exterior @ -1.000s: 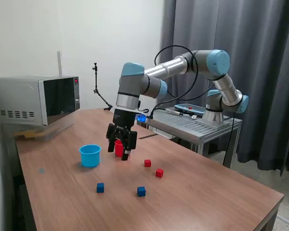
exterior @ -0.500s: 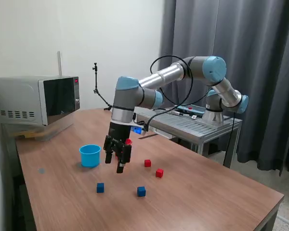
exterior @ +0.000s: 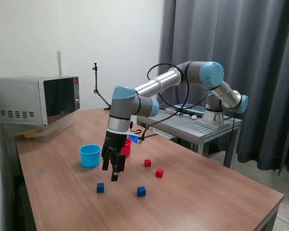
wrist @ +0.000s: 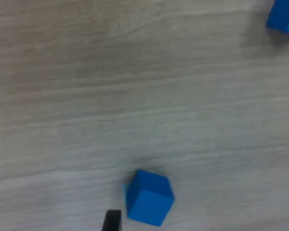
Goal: Place red objects in the red bin, and blue objects in the blue bin.
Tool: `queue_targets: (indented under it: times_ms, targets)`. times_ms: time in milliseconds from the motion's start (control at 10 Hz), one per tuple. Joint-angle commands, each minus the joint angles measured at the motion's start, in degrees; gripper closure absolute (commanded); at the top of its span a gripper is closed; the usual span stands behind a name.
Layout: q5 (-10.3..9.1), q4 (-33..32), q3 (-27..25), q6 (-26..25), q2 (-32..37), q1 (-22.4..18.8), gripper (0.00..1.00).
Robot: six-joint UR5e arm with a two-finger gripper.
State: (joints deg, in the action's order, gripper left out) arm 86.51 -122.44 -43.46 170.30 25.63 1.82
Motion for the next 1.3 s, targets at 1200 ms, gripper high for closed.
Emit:
queue_targets:
  times_ms: [1200]
  targets:
    - [2.70, -0.08, 2.51, -6.39, -3.57, 0.20, 0.00]
